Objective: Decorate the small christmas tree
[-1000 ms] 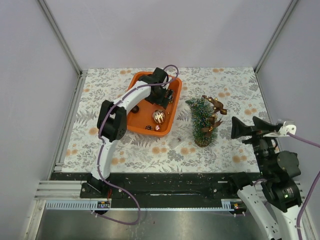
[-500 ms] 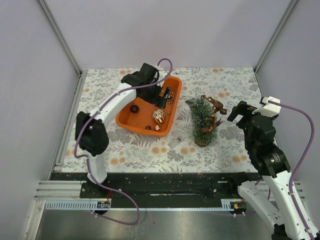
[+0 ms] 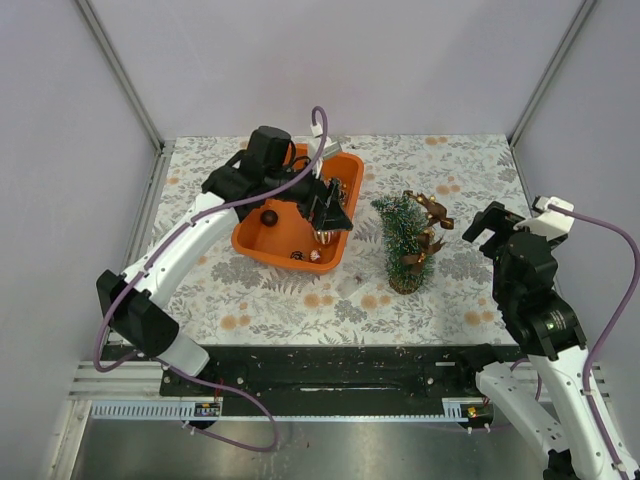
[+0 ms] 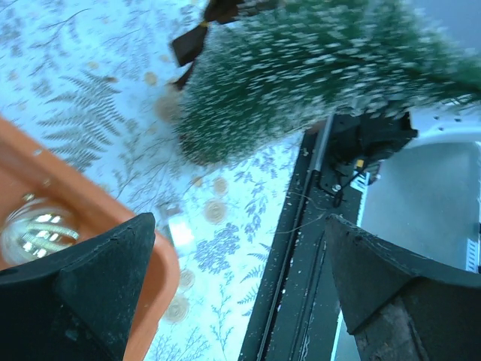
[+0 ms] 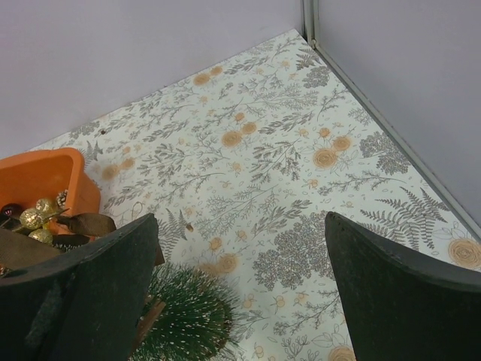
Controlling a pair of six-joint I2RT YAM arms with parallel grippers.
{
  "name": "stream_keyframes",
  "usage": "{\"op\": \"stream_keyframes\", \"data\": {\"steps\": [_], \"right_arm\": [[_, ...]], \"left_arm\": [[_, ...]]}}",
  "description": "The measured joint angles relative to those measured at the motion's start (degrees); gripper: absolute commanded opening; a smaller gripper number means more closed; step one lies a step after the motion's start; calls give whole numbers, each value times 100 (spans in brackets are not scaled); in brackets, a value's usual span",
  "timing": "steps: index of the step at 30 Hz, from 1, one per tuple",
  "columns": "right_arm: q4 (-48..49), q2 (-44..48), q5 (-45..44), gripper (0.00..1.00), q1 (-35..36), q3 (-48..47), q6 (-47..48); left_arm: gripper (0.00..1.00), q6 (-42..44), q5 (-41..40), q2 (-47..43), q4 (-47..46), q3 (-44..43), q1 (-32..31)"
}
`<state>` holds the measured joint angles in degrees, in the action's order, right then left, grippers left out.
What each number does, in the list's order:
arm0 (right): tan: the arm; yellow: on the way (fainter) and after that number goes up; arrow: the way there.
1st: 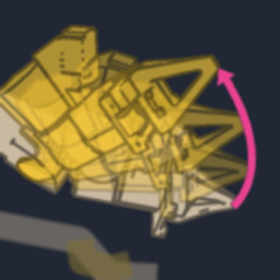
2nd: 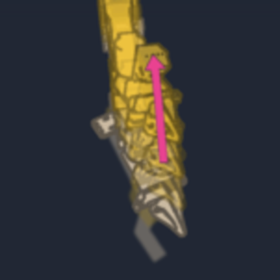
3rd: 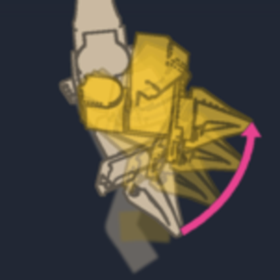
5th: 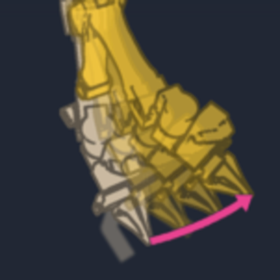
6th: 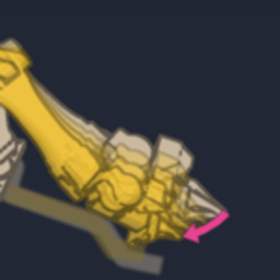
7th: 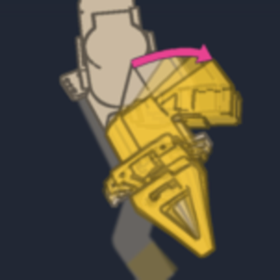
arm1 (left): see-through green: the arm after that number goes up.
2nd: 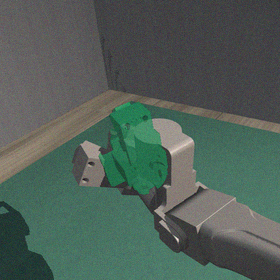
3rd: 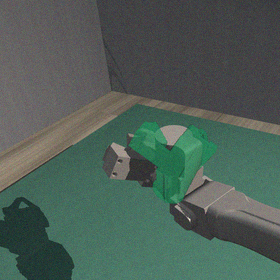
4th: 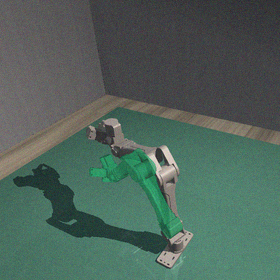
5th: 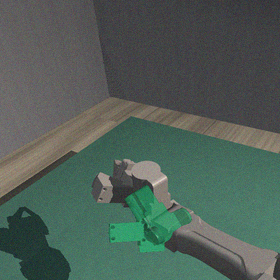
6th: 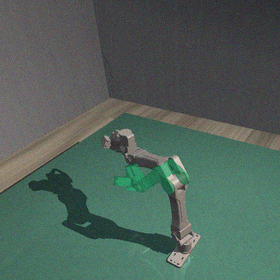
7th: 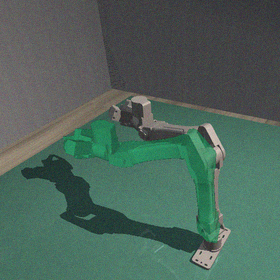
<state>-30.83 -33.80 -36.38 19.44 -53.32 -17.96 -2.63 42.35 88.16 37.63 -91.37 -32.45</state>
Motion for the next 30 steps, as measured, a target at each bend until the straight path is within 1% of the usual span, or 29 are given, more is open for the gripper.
{"op": "stream_keyframes", "data": {"steps": [4,9,14,20,21,23,26,27,30], "right_arm": [[-57,37,0,99,0,42,-26],[-96,120,0,100,0,168,-33],[-144,179,2,100,0,216,-28],[-164,212,7,99,0,238,-24],[-160,223,9,99,0,245,-22],[-157,269,24,100,0,273,-7],[-160,348,44,99,0,323,7],[-155,374,46,99,0,343,13],[-155,437,52,99,0,393,17]], "left_arm": [[99,0,280,96,-164,-118,-385],[99,0,341,376,-498,-332,-898],[99,-2,278,667,-695,-387,-1128],[98,-92,-136,872,-977,-407,-1281],[95,-125,-216,890,-1047,-407,-1292],[83,-205,-326,920,-1167,-413,-1294],[53,-389,-474,1019,-1373,-435,-1294],[44,-444,-505,1064,-1445,-450,-1287],[26,-647,-551,1202,-1567,-503,-1290]]}}
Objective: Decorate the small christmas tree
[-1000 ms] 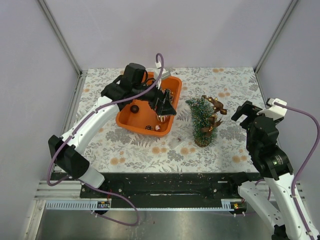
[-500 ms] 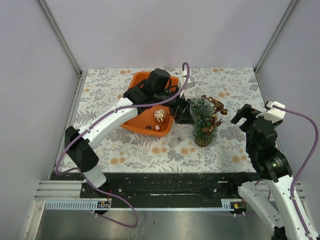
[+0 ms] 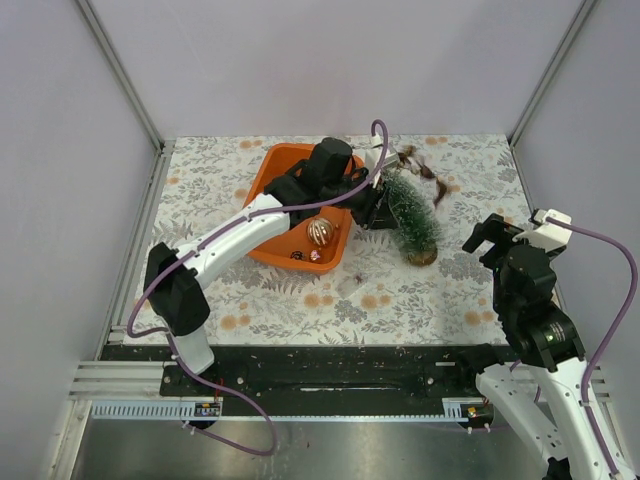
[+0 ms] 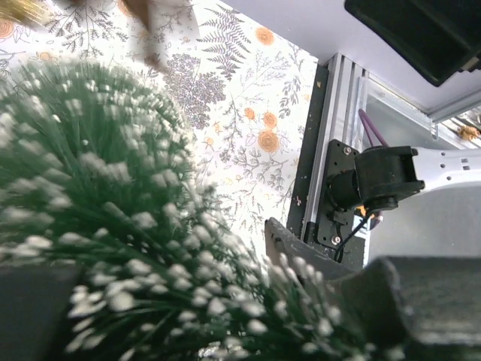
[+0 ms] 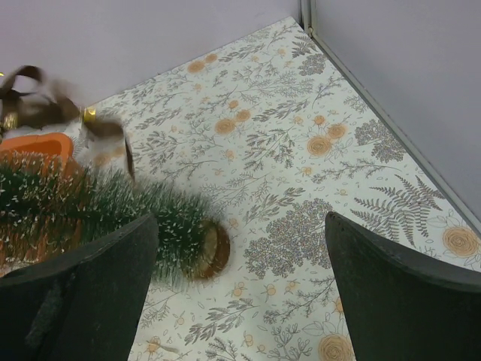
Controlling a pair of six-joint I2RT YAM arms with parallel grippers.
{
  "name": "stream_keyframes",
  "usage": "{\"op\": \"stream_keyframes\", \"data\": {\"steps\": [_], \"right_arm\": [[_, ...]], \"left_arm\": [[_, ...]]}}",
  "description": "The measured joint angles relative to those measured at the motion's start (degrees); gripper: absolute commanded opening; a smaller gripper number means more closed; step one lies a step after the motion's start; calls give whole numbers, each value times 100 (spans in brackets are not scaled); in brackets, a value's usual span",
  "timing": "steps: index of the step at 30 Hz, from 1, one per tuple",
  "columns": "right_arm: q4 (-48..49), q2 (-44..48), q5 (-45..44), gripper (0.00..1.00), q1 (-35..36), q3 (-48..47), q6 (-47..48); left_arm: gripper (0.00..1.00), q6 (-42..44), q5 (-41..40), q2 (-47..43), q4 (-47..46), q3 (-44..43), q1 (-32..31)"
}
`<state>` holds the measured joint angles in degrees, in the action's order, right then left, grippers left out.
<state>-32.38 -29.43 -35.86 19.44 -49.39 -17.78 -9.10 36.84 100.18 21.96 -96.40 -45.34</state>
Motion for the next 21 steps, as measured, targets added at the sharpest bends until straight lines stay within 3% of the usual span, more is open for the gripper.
{"op": "stream_keyframes", "data": {"steps": [6,15,21], "right_arm": [[28,114,2,100,0,87,15],[127,153,35,99,0,173,20],[192,146,107,99,0,184,26]], "left_arm": [[0,-195,-2,232,-116,-4,-9],[0,-122,-74,258,-127,-74,11],[0,476,-197,101,483,-363,4]]}}
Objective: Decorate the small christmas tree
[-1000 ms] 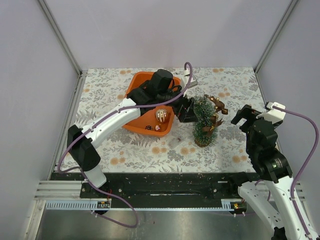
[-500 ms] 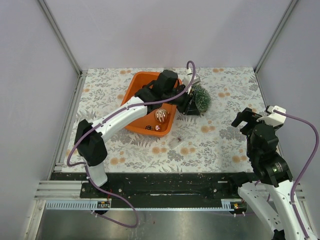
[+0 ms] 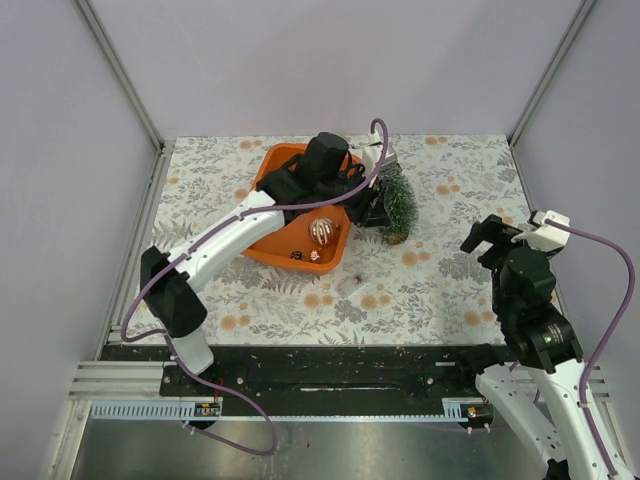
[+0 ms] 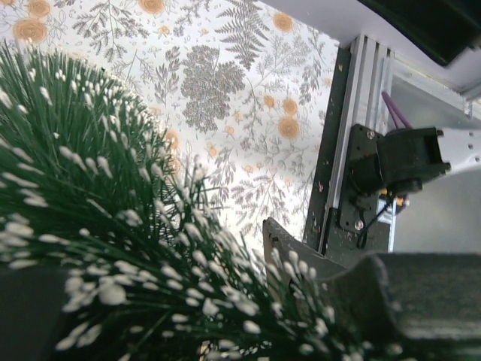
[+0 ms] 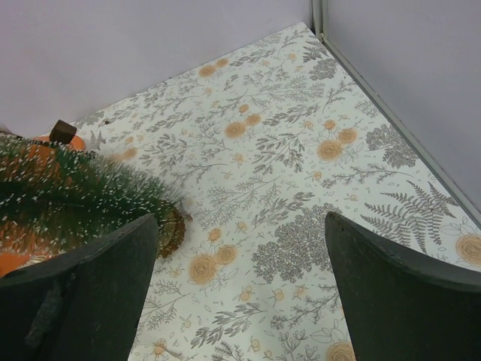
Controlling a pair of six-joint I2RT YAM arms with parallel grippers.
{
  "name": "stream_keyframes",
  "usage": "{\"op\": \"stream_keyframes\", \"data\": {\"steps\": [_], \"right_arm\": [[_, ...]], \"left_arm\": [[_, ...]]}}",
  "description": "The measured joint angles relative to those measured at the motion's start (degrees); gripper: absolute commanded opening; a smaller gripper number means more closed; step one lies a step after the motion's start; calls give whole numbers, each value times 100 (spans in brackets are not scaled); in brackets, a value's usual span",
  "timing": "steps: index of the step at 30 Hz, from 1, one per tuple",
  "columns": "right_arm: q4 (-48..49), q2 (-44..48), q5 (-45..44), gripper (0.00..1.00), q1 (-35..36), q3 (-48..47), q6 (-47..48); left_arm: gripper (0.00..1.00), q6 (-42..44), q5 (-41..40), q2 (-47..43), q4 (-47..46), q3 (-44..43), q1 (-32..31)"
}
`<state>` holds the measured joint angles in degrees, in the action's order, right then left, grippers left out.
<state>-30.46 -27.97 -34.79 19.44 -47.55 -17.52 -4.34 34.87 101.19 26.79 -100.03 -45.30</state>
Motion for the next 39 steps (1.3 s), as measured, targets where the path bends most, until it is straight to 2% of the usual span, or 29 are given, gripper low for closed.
{"op": "stream_keyframes", "data": {"steps": [9,20,26,33,39], "right_arm": [[529,-356,229,99,0,0,57],[1403,-1759,955,100,0,-122,98],[1991,-3115,1384,99,0,-525,9],[2796,-5298,2315,99,4,-1102,-466],[2758,-6946,2575,100,339,-2350,-684]], "left_arm": [[0,1550,98,-1449,1508,326,2],[0,3167,756,-2559,3550,535,-7],[0,3484,782,-3101,4266,1027,-15],[0,3558,734,-3486,4625,1097,-13],[0,3624,704,-3574,4710,1150,-13]]}}
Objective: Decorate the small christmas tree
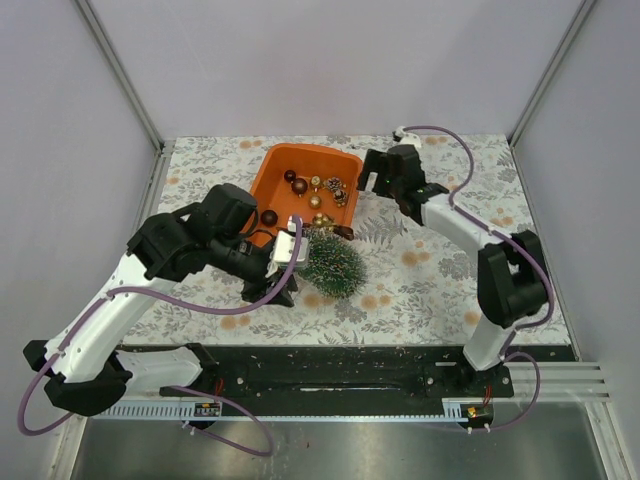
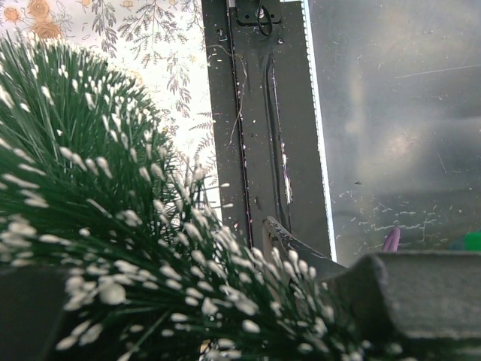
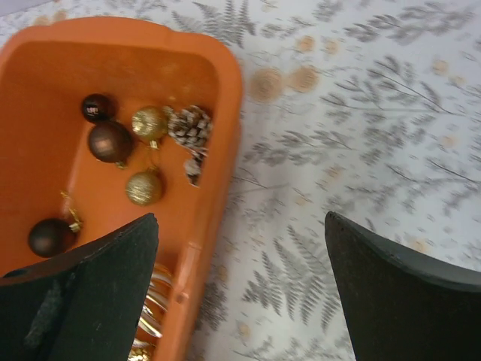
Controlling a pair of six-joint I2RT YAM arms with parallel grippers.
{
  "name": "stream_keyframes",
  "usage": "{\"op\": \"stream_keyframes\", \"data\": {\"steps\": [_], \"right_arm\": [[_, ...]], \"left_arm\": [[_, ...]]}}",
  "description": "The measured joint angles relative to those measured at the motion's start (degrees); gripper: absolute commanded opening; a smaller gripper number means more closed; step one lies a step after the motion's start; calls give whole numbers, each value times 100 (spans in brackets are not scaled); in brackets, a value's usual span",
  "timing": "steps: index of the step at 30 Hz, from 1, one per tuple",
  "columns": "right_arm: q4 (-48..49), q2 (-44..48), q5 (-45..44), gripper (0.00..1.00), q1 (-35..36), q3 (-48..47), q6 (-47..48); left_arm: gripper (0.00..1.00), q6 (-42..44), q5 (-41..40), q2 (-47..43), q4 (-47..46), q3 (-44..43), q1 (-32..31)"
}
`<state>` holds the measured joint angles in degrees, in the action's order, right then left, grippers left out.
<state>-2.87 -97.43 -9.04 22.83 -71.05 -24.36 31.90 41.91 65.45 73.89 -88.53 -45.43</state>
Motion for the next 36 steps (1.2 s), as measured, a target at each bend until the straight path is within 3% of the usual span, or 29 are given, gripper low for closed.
{"op": "stream_keyframes", "data": {"steps": [12,16,18,19,21,22,23,30,36], "right_arm": [[-667,-1836,-247,99,629,-2177,-175],[-1025,-2275,-525,98,774,-2328,-116],[-1145,-2332,-588,85,809,-2225,-109],[-1207,-2337,-634,73,820,-2159,-94],[-1287,-2337,-699,36,815,-2092,-55],[-1309,-2337,-739,23,802,-2070,-28],[-1318,-2321,-780,20,782,-2050,-33],[-1285,-1888,-688,36,310,-1473,-133],[-1281,-1283,-826,39,-507,-796,133]], "left_arm": [[0,68,-118,-2,57,125,0],[0,68,-179,-7,57,125,0],[0,70,-192,-13,57,125,0],[0,70,-197,-17,57,125,0],[0,70,-205,-22,57,125,0],[0,70,-205,-22,57,125,0],[0,70,-205,-24,57,125,0],[0,70,-203,-50,61,125,0],[0,81,-203,-52,61,125,0]]}}
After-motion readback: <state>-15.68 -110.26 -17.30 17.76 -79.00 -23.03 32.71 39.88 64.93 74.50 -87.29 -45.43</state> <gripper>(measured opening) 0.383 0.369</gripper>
